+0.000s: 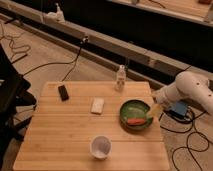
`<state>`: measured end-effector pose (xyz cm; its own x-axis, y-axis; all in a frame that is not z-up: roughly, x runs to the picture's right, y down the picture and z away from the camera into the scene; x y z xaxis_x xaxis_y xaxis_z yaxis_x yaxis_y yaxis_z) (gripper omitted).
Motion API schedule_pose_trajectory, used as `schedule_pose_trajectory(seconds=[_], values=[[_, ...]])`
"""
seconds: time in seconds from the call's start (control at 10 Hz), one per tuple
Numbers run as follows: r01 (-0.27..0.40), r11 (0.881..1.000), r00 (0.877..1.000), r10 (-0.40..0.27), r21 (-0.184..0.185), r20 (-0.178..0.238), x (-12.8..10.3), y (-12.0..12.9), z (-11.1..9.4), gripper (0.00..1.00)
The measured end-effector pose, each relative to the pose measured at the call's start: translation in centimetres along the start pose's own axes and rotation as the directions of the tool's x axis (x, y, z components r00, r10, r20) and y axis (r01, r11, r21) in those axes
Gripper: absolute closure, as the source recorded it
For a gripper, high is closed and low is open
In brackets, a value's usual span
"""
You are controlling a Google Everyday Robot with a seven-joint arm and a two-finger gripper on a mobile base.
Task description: Place the pepper in the ceramic cup
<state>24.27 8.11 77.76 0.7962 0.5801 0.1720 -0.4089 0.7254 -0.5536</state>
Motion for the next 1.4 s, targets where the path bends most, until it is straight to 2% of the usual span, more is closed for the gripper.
schedule_pose_trajectory(seconds=[0.2, 0.4, 0.5, 0.8, 1.1, 1.3, 1.4], values=[[0.028, 1.0, 0.997, -0.028, 0.009, 0.074, -2.4, -0.5, 1.8, 0.2], [0.066, 0.998, 0.992, -0.064, -0.009, 0.111, -3.5, 0.3, 3.9, 0.2], [0.077, 0.997, 0.991, -0.074, -0.021, 0.116, -3.4, 0.9, 4.8, 0.2], [0.108, 0.993, 0.989, -0.102, -0.043, 0.109, -2.5, 2.3, 7.3, 0.2], [0.108, 0.993, 0.989, -0.103, -0.042, 0.11, -2.5, 2.2, 7.3, 0.2], [0.112, 0.993, 0.99, -0.109, -0.039, 0.089, -2.0, 2.1, 7.4, 0.2], [0.104, 0.994, 0.994, -0.102, -0.044, 0.05, -0.8, 1.8, 7.9, 0.2]])
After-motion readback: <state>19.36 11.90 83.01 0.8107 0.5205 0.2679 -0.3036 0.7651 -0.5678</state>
